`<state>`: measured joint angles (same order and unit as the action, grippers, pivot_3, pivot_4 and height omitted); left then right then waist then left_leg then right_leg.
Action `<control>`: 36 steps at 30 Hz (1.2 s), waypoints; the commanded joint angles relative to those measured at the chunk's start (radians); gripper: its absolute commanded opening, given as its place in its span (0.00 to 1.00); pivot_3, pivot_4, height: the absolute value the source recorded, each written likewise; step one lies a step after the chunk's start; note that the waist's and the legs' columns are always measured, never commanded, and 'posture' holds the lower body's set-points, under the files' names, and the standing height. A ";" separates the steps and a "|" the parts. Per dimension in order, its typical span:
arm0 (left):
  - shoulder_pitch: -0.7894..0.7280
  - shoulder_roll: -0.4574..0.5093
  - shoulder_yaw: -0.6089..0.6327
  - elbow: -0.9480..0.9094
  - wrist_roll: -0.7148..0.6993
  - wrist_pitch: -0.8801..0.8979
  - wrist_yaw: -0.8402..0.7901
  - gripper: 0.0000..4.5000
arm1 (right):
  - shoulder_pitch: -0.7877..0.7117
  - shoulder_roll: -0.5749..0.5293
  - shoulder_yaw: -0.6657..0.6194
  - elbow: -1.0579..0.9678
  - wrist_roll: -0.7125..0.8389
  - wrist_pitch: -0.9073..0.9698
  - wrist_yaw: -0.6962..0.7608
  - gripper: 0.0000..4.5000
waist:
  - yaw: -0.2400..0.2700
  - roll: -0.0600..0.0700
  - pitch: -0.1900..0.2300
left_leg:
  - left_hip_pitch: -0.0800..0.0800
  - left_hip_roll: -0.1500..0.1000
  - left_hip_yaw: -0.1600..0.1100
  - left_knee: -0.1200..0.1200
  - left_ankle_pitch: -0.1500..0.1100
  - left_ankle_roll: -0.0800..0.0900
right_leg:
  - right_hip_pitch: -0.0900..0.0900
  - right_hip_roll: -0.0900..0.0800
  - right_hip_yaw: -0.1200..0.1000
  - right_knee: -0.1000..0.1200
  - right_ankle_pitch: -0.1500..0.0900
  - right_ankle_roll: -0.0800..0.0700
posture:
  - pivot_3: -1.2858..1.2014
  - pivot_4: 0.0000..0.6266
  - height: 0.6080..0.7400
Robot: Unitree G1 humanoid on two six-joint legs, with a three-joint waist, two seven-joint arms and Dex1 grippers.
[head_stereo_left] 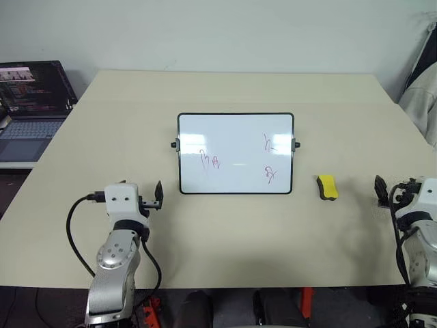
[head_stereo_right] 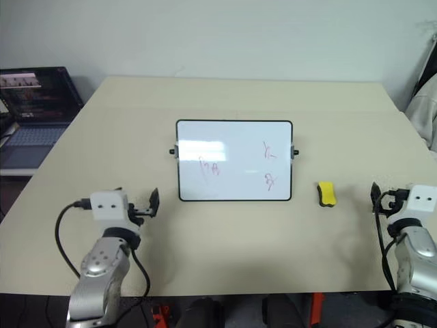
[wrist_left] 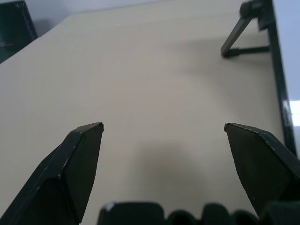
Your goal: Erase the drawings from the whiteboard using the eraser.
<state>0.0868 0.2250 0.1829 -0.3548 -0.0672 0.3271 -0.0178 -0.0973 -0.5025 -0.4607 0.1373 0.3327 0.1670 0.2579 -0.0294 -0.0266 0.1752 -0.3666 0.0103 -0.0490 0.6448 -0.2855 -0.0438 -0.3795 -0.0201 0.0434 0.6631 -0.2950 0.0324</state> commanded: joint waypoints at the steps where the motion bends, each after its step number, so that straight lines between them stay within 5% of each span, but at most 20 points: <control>1: 0.006 -0.019 -0.002 -0.047 0.030 -0.025 0.029 1.00 | -0.018 -0.025 -0.016 -0.033 0.008 0.016 0.010 0.99 | 0.001 0.000 0.000 | 0.000 0.000 0.000 0.000 0.000 0.000 | 0.000 0.000 0.000 0.000 0.000 0.000 | 0.52 0.24 1.00; 13: 0.055 -0.052 0.082 -0.092 0.071 -0.064 0.106 1.00 | -0.053 -0.018 0.019 -0.151 0.031 0.095 0.043 0.99 | 0.002 0.000 0.000 | 0.000 0.000 0.000 0.001 0.000 0.000 | 0.001 0.000 0.000 0.000 0.000 0.000 | 0.52 0.24 1.00; 18: -0.060 -0.004 0.127 -0.091 0.005 -0.014 0.052 1.00 | -0.066 -0.008 0.087 -0.261 0.064 0.225 0.066 0.99 | 0.004 0.000 0.000 | 0.000 0.000 -0.001 0.001 0.000 0.000 | 0.001 0.000 -0.001 0.001 0.000 0.000 | 0.52 0.24 1.00; 26: -0.322 0.250 0.030 -0.013 -0.176 -0.004 -0.371 1.00 | -0.016 -0.007 0.145 -0.647 0.124 0.589 -0.049 0.99 | 0.015 0.000 0.000 | -0.002 -0.002 -0.002 0.001 0.000 0.000 | 0.000 0.000 -0.002 0.000 0.000 0.001 | 0.52 0.24 1.00; 36: -0.753 0.397 -0.163 0.091 -0.564 0.300 -0.954 1.00 | -0.081 0.083 0.139 -0.707 0.159 0.851 -0.188 0.99 | 0.003 0.000 0.000 | -0.013 -0.003 -0.003 0.004 0.001 -0.001 | -0.010 0.002 -0.005 0.002 0.000 0.001 | 0.52 0.24 1.00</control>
<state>-0.6352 0.6098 0.0374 -0.2620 -0.5688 0.5910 -0.8923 -0.1667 -0.4185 -0.2912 -0.5526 0.4949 1.0100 0.0932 -0.0264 -0.0264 0.1751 -0.3795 0.0073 -0.0517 0.6482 -0.2850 -0.0445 -0.3894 -0.0180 0.0388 0.6642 -0.2951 0.0335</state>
